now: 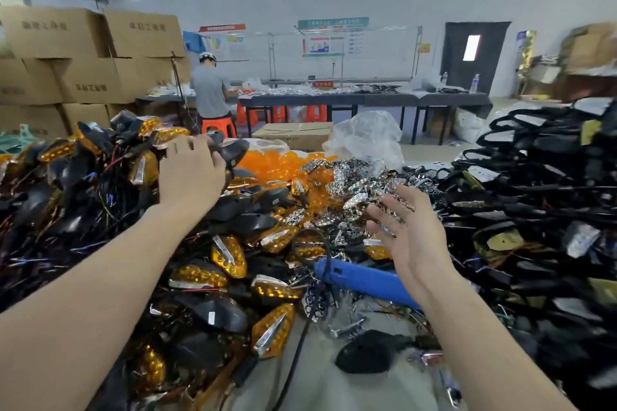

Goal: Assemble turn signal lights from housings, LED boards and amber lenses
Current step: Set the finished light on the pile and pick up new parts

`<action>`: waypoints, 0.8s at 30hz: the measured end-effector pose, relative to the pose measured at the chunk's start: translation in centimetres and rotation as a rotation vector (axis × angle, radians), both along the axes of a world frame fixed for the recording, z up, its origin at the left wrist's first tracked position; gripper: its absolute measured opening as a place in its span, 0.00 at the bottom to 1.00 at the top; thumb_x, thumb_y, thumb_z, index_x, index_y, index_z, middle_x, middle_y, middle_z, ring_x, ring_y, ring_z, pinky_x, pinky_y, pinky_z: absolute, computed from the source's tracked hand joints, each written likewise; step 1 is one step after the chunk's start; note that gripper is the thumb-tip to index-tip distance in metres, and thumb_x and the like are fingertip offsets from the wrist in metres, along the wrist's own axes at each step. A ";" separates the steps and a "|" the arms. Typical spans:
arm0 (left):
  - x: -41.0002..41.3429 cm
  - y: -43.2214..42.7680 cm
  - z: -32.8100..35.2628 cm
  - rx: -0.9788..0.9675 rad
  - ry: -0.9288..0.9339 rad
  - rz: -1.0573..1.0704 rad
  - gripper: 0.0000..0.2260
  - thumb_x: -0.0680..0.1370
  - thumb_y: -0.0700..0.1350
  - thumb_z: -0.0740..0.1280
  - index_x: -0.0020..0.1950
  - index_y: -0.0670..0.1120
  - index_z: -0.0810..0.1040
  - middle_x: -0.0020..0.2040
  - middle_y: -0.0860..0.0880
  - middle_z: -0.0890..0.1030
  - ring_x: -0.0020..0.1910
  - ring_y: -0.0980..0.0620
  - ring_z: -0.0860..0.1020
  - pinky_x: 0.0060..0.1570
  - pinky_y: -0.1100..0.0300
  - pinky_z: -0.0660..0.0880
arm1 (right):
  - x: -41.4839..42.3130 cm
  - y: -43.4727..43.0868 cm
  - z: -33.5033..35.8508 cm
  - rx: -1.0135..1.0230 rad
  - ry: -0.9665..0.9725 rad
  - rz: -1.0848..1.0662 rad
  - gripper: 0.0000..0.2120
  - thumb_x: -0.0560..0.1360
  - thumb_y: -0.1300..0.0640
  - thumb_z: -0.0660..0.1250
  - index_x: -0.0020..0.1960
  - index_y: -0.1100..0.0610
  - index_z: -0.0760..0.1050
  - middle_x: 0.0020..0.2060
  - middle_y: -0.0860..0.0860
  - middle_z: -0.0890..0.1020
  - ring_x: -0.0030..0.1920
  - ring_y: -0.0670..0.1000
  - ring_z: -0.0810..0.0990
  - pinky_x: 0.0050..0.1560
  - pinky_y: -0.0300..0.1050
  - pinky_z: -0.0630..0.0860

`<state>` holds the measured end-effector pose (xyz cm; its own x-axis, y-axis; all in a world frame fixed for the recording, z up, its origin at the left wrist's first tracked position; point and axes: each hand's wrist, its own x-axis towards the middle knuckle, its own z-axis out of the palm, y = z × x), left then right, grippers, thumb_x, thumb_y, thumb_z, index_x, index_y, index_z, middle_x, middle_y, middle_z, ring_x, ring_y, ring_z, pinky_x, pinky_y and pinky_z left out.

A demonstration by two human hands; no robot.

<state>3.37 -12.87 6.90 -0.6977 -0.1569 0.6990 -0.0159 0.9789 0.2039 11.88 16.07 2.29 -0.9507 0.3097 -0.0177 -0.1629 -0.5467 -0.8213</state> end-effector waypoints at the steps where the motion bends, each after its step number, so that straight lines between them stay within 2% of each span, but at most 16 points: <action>1: 0.3 1.4 -0.2 0.009 0.023 -0.062 0.15 0.82 0.46 0.60 0.65 0.40 0.73 0.60 0.35 0.74 0.60 0.36 0.73 0.55 0.44 0.73 | 0.2 0.5 -0.3 -0.019 -0.012 -0.020 0.11 0.84 0.53 0.63 0.65 0.54 0.75 0.57 0.54 0.80 0.44 0.52 0.85 0.36 0.43 0.82; 6: 2.1 9.9 -2.5 0.142 0.003 -0.411 0.12 0.82 0.45 0.59 0.63 0.43 0.74 0.60 0.43 0.74 0.59 0.45 0.71 0.60 0.51 0.69 | 1.4 2.8 -1.9 -0.056 -0.054 -0.086 0.08 0.83 0.53 0.63 0.59 0.54 0.77 0.51 0.54 0.81 0.37 0.50 0.84 0.33 0.43 0.81; 9: 3.6 15.8 -4.5 0.217 -0.110 -0.616 0.11 0.82 0.45 0.59 0.63 0.46 0.74 0.58 0.48 0.74 0.57 0.50 0.70 0.60 0.52 0.70 | 2.0 4.6 -2.8 -0.041 -0.076 -0.148 0.07 0.83 0.54 0.64 0.59 0.54 0.76 0.50 0.53 0.80 0.33 0.47 0.84 0.32 0.42 0.81; 11: 4.4 19.4 -5.6 0.238 -0.231 -0.727 0.10 0.82 0.47 0.59 0.62 0.48 0.74 0.55 0.51 0.74 0.55 0.51 0.72 0.57 0.52 0.73 | 2.3 5.8 -3.2 -0.038 -0.085 -0.202 0.05 0.82 0.54 0.64 0.55 0.53 0.76 0.50 0.52 0.81 0.32 0.46 0.83 0.32 0.42 0.81; 14: 5.2 24.1 -7.4 0.246 -0.379 -0.858 0.09 0.82 0.48 0.59 0.60 0.49 0.75 0.47 0.55 0.77 0.45 0.55 0.77 0.48 0.53 0.76 | 2.7 7.8 -3.6 -0.028 -0.089 -0.265 0.04 0.82 0.54 0.63 0.54 0.53 0.76 0.49 0.53 0.81 0.30 0.47 0.82 0.29 0.41 0.79; 16: 5.3 26.7 -8.4 0.263 -0.452 -0.894 0.09 0.82 0.49 0.60 0.60 0.50 0.75 0.44 0.57 0.77 0.43 0.56 0.77 0.44 0.56 0.75 | 3.2 9.0 -4.0 0.002 -0.080 -0.295 0.04 0.83 0.54 0.63 0.54 0.53 0.76 0.49 0.53 0.81 0.31 0.47 0.83 0.30 0.41 0.79; 20: 4.5 30.8 -9.5 0.295 -0.503 -0.879 0.11 0.81 0.49 0.61 0.62 0.49 0.74 0.43 0.58 0.76 0.46 0.52 0.77 0.46 0.57 0.72 | 4.2 11.2 -4.3 0.068 -0.048 -0.318 0.06 0.82 0.59 0.62 0.54 0.52 0.77 0.47 0.53 0.81 0.32 0.46 0.83 0.33 0.40 0.80; 24: 3.6 33.6 -10.0 0.316 -0.517 -0.852 0.11 0.81 0.48 0.62 0.63 0.48 0.74 0.54 0.49 0.78 0.53 0.48 0.77 0.54 0.54 0.73 | 4.9 12.7 -4.2 0.083 -0.060 -0.300 0.09 0.80 0.64 0.62 0.56 0.54 0.78 0.46 0.54 0.82 0.32 0.46 0.82 0.34 0.40 0.80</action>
<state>6.97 20.75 -3.08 -0.8655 0.4038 0.2964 0.4962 0.6100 0.6178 16.77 28.79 -1.93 -0.8149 0.5786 -0.0340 -0.2562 -0.4121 -0.8744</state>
